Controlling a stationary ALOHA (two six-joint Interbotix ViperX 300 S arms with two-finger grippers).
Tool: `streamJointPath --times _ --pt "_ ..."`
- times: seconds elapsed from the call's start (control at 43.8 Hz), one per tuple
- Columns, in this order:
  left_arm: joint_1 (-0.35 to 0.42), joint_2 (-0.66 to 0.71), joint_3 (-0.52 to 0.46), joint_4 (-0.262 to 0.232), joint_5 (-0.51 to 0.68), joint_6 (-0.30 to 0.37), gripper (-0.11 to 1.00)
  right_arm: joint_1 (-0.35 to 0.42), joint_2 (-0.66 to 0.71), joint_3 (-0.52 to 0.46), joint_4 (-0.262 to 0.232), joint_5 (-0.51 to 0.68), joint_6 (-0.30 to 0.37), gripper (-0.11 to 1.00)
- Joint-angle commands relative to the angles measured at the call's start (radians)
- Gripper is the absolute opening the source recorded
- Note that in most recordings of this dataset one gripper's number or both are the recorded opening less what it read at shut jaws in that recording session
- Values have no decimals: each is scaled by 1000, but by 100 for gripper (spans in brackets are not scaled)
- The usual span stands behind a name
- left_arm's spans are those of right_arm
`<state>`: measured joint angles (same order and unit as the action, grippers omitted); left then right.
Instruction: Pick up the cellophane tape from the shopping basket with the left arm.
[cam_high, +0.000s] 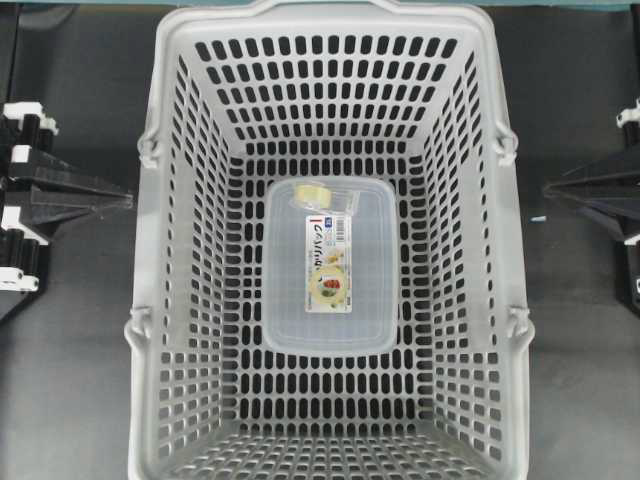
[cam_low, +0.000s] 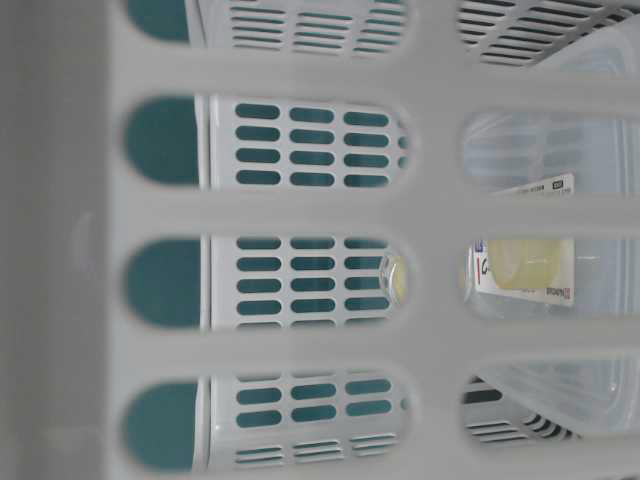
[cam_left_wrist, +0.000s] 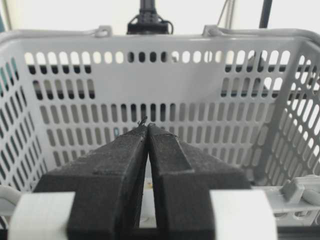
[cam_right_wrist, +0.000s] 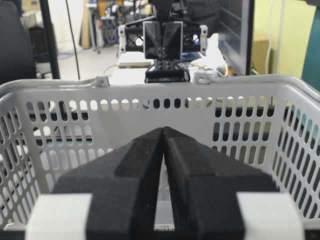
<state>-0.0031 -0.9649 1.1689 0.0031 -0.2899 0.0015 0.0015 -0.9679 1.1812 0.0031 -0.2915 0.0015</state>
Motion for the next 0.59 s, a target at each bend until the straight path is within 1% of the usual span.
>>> streamJointPath --times 0.0,0.023,0.091,0.274,0.388,0.57 --pt "11 23 -71 41 74 -23 6 -3 9 -20 3 -8 5 1" --pt "11 29 -83 40 98 -28 6 -3 9 -20 5 -6 5 1" --pt "9 51 -132 40 173 -44 0 -3 5 -20 5 -2 5 0" --pt "-18 156 -299 40 380 -55 0 -3 0 -20 5 6 5 0" --pt "-43 255 -408 41 485 -57 0 -3 -2 -20 5 6 5 0" --pt "-67 453 -583 41 640 -48 0 -3 0 -20 6 8 3 0"
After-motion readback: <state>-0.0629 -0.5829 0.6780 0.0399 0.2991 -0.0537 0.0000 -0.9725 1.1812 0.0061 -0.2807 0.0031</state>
